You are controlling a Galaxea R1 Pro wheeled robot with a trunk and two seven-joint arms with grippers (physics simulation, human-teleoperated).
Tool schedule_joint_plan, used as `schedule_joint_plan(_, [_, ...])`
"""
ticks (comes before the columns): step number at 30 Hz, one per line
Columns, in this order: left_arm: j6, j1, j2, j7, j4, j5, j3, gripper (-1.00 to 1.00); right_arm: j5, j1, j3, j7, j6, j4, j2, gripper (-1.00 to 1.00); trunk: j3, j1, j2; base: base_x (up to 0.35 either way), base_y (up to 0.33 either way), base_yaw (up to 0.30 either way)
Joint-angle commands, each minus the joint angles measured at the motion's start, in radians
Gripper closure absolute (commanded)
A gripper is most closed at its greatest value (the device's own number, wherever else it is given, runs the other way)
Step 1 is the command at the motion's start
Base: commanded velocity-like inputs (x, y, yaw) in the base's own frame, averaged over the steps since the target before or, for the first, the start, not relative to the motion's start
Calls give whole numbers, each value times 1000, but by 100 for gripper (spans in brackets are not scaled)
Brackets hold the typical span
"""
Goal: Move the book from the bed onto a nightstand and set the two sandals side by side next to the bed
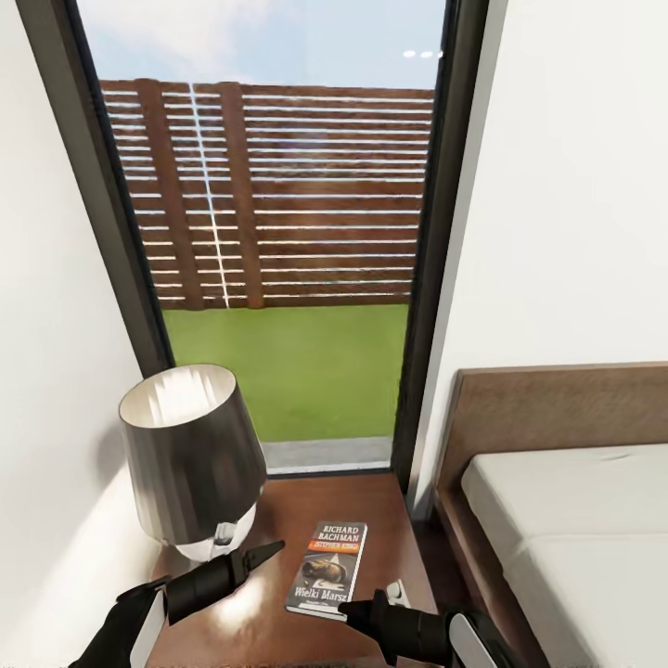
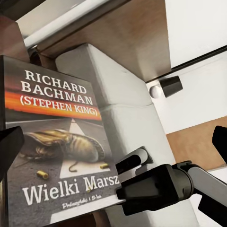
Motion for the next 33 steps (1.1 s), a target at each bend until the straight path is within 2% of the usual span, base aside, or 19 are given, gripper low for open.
schedule_joint_plan(1, [10, -1, 0, -2, 0, 3, 1, -100, -3, -1, 0, 1, 5, 0, 0, 100, -4, 4, -8, 0, 0, 0])
schedule_joint_plan(33, [11, -1, 0, -1, 4, 2, 2, -100, -3, 0, 0, 2, 5, 0, 0, 100, -104, 126, -232, 0, 0, 0])
